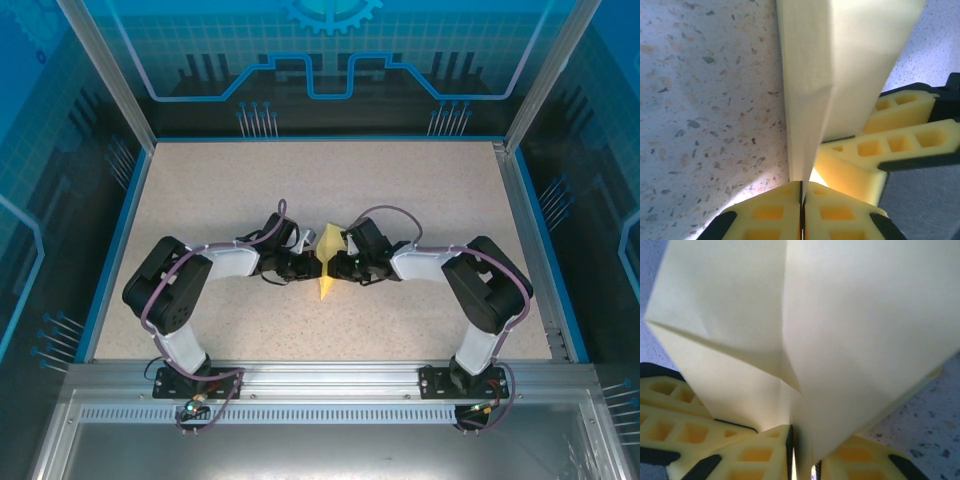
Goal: Fold a paper plane with a square sheet of paper (pick it up from the middle)
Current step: Move a paper plane to the center of the table.
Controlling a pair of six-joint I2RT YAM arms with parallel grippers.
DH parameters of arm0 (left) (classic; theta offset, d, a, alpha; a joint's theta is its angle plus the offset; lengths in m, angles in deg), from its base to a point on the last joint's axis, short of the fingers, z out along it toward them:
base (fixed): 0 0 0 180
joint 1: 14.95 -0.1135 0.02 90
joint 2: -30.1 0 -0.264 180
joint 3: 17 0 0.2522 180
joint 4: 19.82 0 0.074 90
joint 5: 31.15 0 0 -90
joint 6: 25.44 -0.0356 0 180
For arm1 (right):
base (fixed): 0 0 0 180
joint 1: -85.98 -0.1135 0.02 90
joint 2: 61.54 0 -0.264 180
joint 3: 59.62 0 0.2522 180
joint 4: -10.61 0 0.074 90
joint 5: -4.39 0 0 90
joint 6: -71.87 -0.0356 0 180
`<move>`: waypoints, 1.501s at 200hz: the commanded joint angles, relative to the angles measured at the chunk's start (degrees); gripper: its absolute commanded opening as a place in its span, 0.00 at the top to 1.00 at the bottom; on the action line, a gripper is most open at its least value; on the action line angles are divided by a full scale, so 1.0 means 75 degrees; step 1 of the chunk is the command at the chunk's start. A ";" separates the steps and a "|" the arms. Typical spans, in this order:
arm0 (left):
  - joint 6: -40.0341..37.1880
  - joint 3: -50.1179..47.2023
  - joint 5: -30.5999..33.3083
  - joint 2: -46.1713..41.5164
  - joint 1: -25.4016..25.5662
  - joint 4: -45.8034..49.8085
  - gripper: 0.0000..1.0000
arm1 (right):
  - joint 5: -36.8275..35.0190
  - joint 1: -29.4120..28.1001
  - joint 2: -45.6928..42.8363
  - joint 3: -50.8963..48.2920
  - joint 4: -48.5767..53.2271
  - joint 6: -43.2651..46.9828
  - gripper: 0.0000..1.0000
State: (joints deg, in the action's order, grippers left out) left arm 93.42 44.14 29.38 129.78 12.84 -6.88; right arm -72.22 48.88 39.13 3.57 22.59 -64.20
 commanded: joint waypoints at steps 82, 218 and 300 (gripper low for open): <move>0.0113 -0.0219 -0.0272 -0.0458 -0.0247 -0.0006 0.71 | -0.1603 -0.0407 -0.0447 0.1156 0.2614 0.1287 0.96; -0.0370 -0.0726 0.0455 -0.1767 -0.0849 0.1117 0.47 | -0.3003 -0.1079 0.0793 0.2629 0.5049 0.2417 0.84; -0.0736 -0.0620 0.0502 -0.1875 -0.0930 0.1380 0.39 | -0.3147 -0.1243 0.0673 0.2691 0.5023 0.2421 0.75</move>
State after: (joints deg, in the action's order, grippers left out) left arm 90.34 39.33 32.41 117.76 6.52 1.27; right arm -94.69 40.53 45.12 22.56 58.81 -46.86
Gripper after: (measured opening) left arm 0.610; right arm 0.218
